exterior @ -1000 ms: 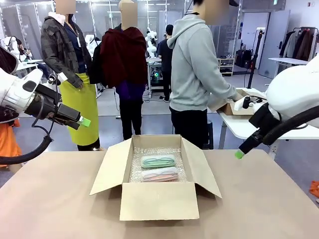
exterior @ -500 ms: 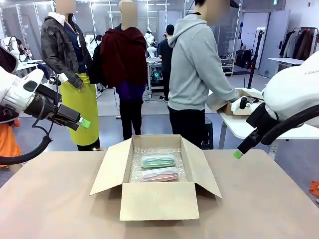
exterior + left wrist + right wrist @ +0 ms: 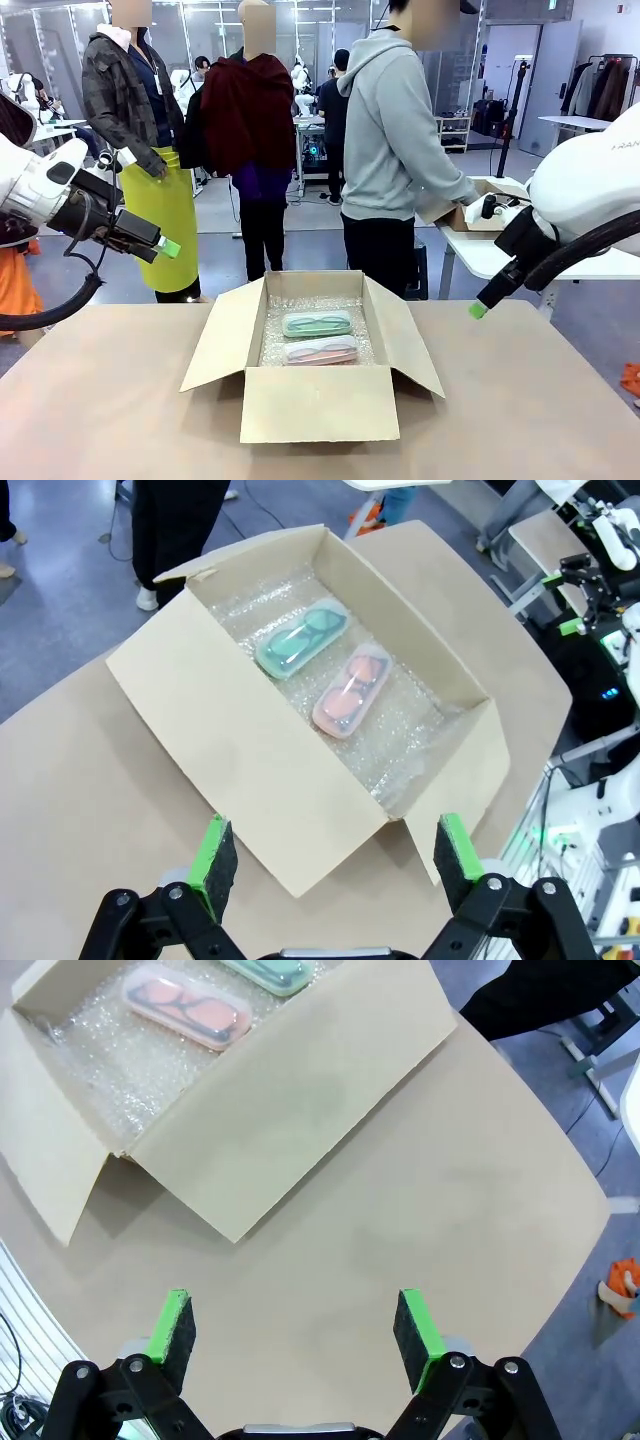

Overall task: Pack the glasses set securely to prepare it for shipping.
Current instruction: Position the Package Box on the left side of the table.

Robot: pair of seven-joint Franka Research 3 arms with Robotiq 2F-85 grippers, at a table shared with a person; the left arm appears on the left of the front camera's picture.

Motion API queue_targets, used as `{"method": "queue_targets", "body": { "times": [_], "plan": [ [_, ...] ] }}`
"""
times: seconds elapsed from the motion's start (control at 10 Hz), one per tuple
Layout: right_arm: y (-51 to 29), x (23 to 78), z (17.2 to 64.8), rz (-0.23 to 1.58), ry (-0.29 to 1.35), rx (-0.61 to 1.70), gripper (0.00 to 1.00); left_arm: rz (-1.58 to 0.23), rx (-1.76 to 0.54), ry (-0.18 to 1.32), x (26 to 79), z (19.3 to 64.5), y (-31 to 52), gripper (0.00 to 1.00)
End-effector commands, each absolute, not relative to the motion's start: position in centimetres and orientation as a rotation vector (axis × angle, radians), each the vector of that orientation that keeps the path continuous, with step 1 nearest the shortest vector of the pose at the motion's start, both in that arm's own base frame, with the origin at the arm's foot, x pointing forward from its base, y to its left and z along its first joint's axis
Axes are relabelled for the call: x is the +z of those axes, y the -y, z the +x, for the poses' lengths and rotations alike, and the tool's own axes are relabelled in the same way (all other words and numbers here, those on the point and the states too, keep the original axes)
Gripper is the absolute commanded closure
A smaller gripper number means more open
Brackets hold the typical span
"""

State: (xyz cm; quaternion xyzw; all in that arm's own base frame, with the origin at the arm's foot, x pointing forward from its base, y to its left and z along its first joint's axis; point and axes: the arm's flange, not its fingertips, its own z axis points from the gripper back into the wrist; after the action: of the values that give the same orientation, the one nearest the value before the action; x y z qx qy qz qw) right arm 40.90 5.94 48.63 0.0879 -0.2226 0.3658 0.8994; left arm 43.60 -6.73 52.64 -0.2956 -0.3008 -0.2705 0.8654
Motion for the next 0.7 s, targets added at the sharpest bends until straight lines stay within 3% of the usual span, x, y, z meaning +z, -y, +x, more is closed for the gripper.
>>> {"method": "queue_targets", "body": {
  "times": [0.0,0.6],
  "plan": [
    [-6.2,48.9,41.1,0.177,0.455,0.737,0.00,-0.713,-0.490,0.582,53.0,46.4,4.5,0.00],
    [-6.2,48.9,41.1,0.177,0.455,0.737,0.00,-1.030,-0.266,0.324,45.2,56.1,-1.7,0.00]
  ]
}}
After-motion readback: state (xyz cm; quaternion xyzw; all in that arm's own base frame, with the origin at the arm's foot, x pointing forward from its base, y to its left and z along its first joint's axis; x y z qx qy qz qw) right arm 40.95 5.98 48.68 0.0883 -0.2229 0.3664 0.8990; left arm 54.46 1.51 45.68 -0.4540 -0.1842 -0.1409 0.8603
